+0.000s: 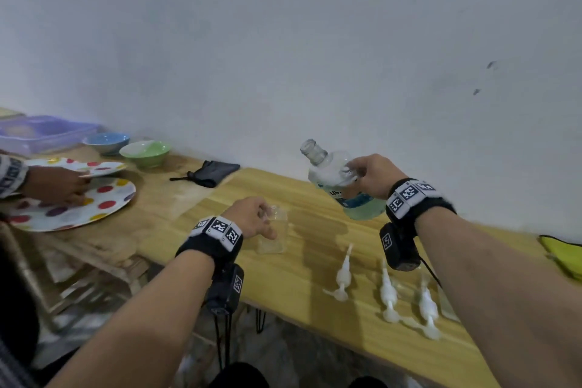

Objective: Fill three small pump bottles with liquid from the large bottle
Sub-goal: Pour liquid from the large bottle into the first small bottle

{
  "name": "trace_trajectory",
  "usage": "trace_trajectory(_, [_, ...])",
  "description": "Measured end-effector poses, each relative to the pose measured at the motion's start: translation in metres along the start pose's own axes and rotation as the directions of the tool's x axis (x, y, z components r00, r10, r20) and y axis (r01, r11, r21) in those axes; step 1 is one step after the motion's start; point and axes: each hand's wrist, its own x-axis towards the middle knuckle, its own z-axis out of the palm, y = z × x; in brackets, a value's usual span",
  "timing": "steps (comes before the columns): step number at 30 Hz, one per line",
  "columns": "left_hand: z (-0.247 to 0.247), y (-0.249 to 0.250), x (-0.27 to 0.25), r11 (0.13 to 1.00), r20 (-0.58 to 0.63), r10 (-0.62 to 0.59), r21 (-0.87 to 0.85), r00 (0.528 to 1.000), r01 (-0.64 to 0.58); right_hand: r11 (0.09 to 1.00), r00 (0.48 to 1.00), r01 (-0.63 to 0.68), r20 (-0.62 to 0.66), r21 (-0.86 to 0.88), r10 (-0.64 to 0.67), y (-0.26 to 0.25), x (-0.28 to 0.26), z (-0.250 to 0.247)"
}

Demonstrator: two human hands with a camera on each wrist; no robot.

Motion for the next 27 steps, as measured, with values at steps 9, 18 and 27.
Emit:
trace_trajectory(9, [0.001,-0.013,0.007,0.999,-0.028,0.012,-0.046,1.0,-0.013,0.957,0.981,0.02,0.19,-0.288,0.036,-0.013,0.006,0.036])
trace_trajectory(18, [-0.001,-0.014,0.006,0.993,-0.012,0.013,-0.116,1.0,-0.014,0.913,0.971,0.011,0.222,-0.408,0.088,-0.021,0.004,0.042])
trace_trajectory(27, [-0.002,-0.013,0.004,0.993,-0.031,0.014,-0.116,0.999,-0.018,0.882,0.974,0.051,0.22,-0.468,0.06,-0.033,0.003,0.043])
